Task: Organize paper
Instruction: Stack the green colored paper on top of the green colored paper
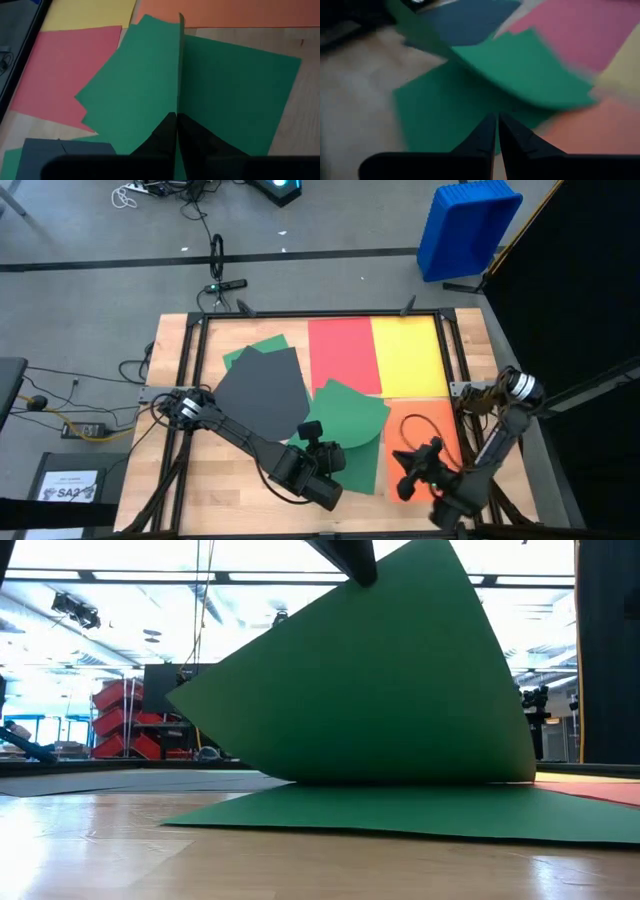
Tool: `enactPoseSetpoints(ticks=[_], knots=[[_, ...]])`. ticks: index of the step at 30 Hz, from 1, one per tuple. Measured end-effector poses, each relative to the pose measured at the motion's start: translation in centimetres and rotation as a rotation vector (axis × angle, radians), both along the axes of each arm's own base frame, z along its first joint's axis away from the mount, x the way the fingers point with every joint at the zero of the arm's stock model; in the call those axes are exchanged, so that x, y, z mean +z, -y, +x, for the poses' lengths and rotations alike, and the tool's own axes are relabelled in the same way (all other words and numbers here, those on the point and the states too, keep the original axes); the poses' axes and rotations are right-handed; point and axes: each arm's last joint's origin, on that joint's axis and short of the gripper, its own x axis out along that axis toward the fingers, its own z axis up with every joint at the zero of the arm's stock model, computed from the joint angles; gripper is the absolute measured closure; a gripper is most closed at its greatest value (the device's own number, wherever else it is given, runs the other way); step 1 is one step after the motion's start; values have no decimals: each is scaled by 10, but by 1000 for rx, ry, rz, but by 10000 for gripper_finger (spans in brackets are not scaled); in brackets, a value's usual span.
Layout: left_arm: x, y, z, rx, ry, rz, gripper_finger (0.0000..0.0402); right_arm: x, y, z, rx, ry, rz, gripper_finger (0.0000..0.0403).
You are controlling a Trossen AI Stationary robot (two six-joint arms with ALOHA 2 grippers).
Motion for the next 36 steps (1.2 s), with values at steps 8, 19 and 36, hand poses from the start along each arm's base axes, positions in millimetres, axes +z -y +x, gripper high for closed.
enactPoseSetpoints(ticks=[8,19,36], knots=[[0,0,1,-1,9,-11,402,-9,8,-2,49,147,479,403],[0,0,1,-2,9,-10,402,4,78,12,419,283,621,403],[3,3,7,-28,60,-27,402,-28,95,-9,317,382,771,280]])
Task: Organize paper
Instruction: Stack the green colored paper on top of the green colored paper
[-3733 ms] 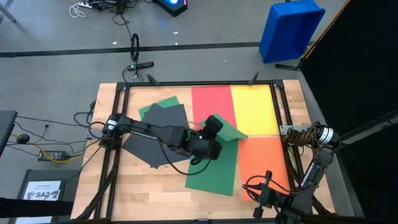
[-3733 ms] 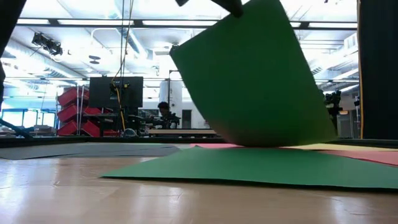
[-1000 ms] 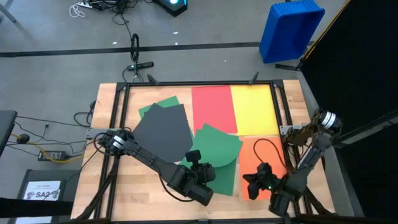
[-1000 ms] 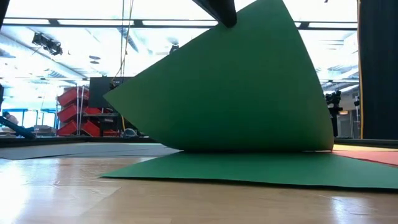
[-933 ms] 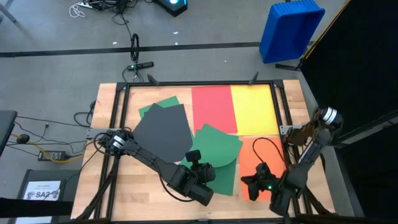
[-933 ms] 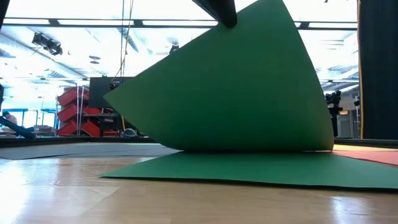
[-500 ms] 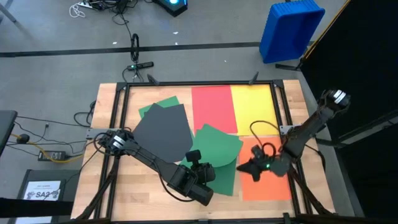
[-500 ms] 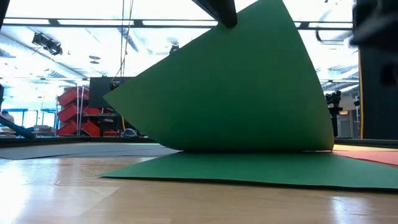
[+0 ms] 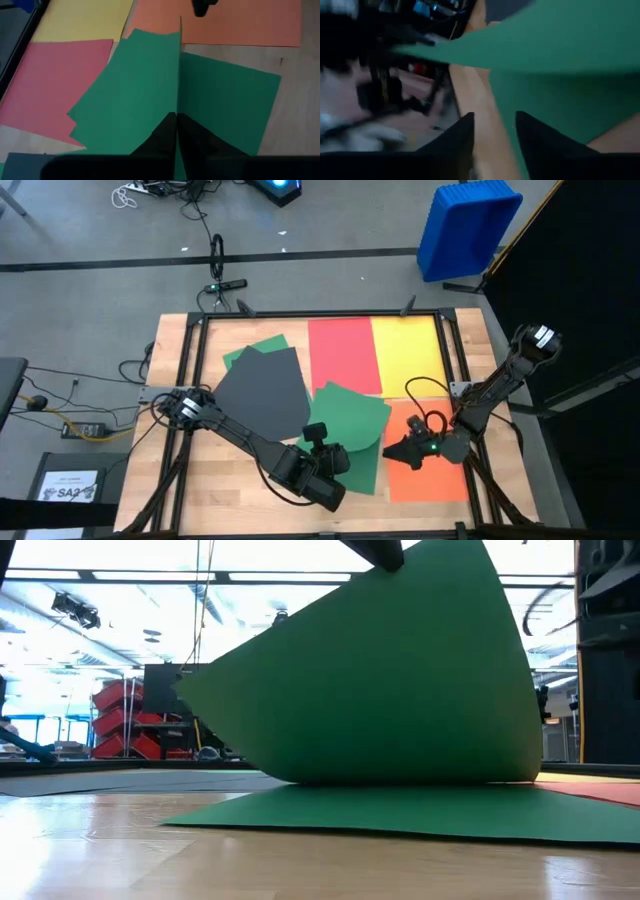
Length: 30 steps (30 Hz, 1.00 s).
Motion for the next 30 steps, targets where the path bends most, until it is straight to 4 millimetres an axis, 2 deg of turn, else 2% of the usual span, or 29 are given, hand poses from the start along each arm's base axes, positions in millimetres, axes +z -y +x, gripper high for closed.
enactPoseSetpoints(ticks=[3,7,10,13,16,22,27,30], knots=[[0,0,0,-6,-3,5,402,3,1,0,95,45,-288,233],[0,0,0,-8,-2,-2,402,8,0,4,144,26,-528,193],[0,0,0,-10,-3,-4,402,5,3,6,184,-114,-654,180],[0,0,0,-12,-9,-6,402,2,12,7,168,-269,-642,179],[-2,-2,-3,-17,-54,22,402,2,19,10,121,-335,-606,186],[1,-12,-15,2,-152,103,402,9,26,22,105,-346,-608,215],[-16,-11,-20,13,-155,97,402,21,30,30,150,-381,-658,263],[-19,-18,-34,31,-79,39,402,30,27,33,191,-367,-688,303]])
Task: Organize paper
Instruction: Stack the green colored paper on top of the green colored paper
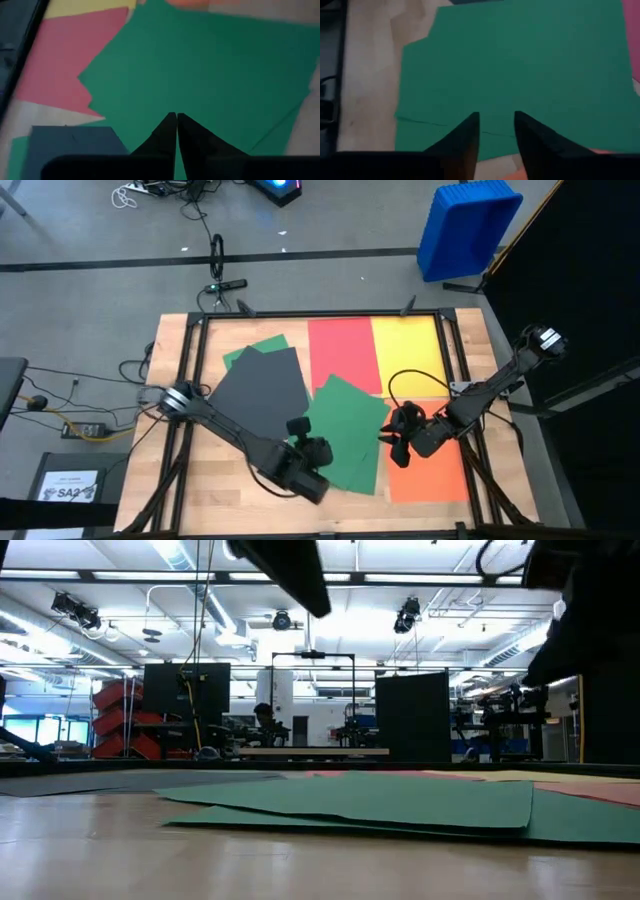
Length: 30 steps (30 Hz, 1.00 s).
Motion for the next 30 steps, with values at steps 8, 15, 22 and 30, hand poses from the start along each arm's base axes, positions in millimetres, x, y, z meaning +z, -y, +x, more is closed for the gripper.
enactPoseSetpoints(ticks=[8,15,22,30], knots=[[-30,-41,-55,79,234,-253,402,3,-24,-1,117,-7,-40,397],[-61,-62,-69,131,206,-394,402,-28,-60,27,183,-182,-76,402],[-69,-63,-71,137,143,-397,402,-48,-85,53,238,-307,-88,403],[-85,-61,-74,145,18,-412,402,-53,-84,58,221,-353,-73,403]])
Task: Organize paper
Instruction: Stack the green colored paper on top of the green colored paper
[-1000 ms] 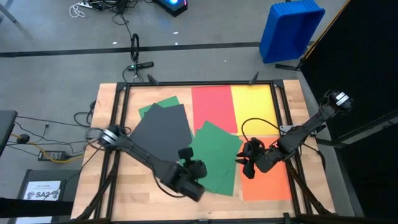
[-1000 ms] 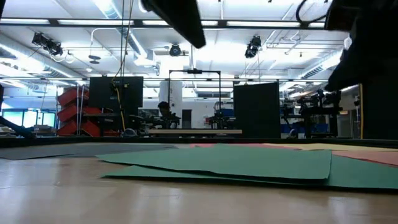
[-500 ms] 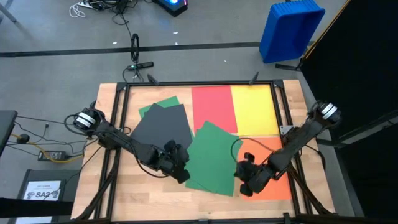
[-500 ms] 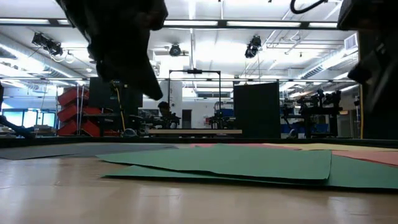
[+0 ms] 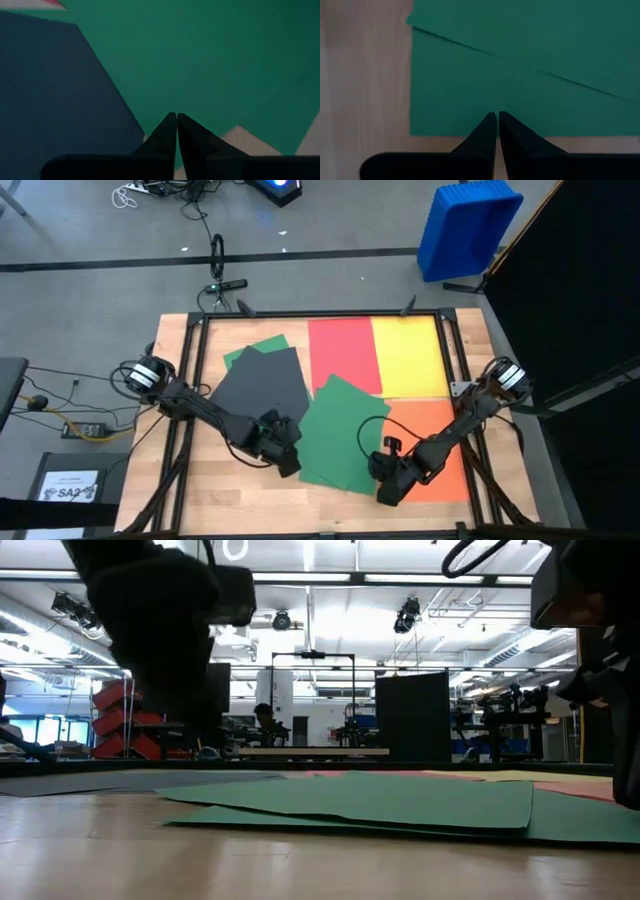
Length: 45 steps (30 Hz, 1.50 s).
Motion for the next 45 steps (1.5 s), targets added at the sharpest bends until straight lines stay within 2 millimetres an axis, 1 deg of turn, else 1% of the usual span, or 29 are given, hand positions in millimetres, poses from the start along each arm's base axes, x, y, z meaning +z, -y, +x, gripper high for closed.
enactPoseSetpoints(ticks=[7,12,14,21,24,28,30,34,39,45], knots=[[-4,3,0,-12,-12,-10,402,0,4,3,-16,-1,1,403],[-22,-3,-12,45,-59,-21,402,0,8,6,-30,-2,1,403],[-26,-4,-14,58,-51,-33,402,0,8,7,-33,0,2,403],[-33,-3,-14,66,-25,-58,402,-1,11,9,-42,-3,0,403],[-37,-1,-10,56,-25,-90,402,-7,11,11,-45,-17,-2,403],[-40,9,-5,21,11,-166,402,-19,9,16,-44,-35,14,403],[-39,14,-5,0,18,-189,402,-19,8,18,-43,-30,24,403],[-35,25,-8,-15,-8,-206,402,-16,9,17,-41,-27,30,403],[-35,38,-17,-20,-43,-236,402,-11,10,15,-35,-30,45,403],[-34,46,-21,-29,-38,-255,402,-11,10,14,-39,-40,58,403]])
